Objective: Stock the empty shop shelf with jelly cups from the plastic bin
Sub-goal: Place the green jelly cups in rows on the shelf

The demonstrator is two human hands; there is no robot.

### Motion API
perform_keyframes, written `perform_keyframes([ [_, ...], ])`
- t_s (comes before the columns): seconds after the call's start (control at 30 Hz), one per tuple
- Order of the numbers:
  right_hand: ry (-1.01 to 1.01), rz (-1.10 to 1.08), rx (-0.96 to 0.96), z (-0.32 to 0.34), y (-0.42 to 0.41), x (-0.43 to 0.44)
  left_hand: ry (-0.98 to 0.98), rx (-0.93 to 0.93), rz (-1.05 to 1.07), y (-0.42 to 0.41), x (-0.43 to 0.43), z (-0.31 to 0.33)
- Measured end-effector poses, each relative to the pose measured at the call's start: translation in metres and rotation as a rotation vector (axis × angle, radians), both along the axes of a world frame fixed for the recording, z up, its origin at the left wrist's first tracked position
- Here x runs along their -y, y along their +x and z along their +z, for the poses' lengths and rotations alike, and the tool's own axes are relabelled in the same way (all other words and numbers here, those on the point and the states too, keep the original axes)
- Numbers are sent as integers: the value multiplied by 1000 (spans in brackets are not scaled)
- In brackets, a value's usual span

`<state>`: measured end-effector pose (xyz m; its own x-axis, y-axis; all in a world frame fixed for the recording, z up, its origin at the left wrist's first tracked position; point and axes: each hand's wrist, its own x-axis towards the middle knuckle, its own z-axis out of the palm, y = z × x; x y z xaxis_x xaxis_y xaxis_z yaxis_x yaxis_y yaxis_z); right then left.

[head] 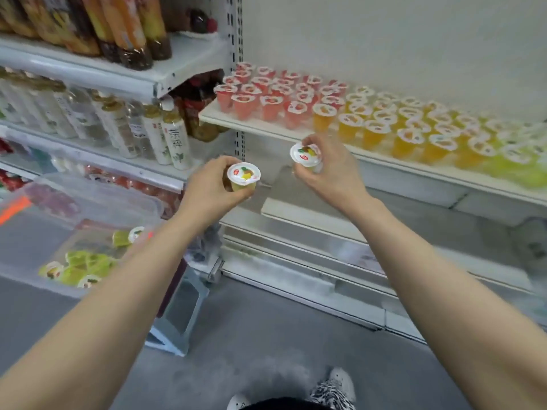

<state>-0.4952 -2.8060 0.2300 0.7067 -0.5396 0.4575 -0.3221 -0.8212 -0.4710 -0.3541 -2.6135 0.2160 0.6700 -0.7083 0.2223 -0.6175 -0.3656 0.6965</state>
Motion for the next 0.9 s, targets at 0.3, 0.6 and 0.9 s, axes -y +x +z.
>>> perform_keyframes([
  [0.3,-71,-238,87,25,-141,94,-15,-7,-230,-100,131,32],
  [0.6,-72,-419,71,52,-290,212,-90,29,-391,-217,274,59],
  [0.9,83,-576,-24,48,-386,336,-104,28,-373,-305,373,64],
])
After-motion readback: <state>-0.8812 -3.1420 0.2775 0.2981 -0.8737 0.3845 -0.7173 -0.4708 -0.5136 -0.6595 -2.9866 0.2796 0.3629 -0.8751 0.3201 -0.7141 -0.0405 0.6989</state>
